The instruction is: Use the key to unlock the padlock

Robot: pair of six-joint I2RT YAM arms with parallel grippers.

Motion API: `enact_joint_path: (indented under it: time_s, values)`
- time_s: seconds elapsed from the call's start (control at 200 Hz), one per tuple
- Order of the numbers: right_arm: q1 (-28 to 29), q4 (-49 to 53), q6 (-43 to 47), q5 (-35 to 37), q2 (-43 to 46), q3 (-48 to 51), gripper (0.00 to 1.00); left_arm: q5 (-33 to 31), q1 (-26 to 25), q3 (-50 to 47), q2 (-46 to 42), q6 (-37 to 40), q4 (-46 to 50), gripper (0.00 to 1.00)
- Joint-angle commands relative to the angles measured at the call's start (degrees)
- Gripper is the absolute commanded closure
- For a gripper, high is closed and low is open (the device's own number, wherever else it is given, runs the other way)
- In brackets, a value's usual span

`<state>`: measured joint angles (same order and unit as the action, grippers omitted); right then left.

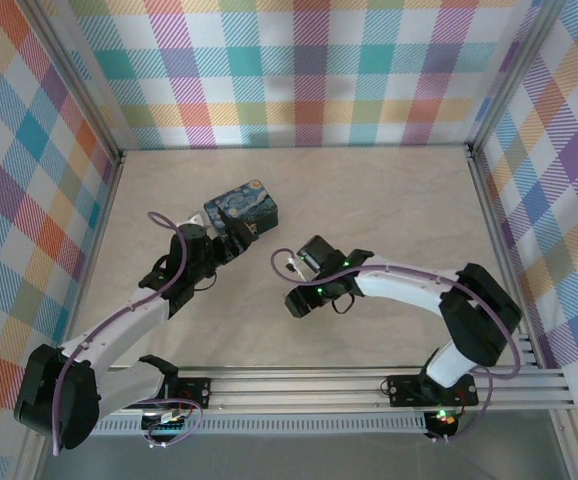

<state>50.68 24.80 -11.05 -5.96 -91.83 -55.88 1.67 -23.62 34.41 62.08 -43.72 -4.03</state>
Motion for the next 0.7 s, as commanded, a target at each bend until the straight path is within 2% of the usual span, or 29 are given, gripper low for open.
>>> enact_joint_path:
  time_s: [0.0, 0.32, 0.695]
  values:
    - [1.38, 2.51, 2.16, 1.37, -3.32, -3.56, 0.33, -3.00, -0.20, 0.10, -2.94, 0.82, 2.51, 0.00]
    - [3.36, 6.52, 4.06, 6.41, -13.52, -12.52, 0.44, -6.61, -0.20, 2.01, -7.79, 4.62, 9.90, 0.00]
    - [3.90, 6.39, 5.19, 8.75, -18.10, -16.01, 0.60, -7.50, -0.16, 2.15, -10.32, 5.76, 11.92, 0.00]
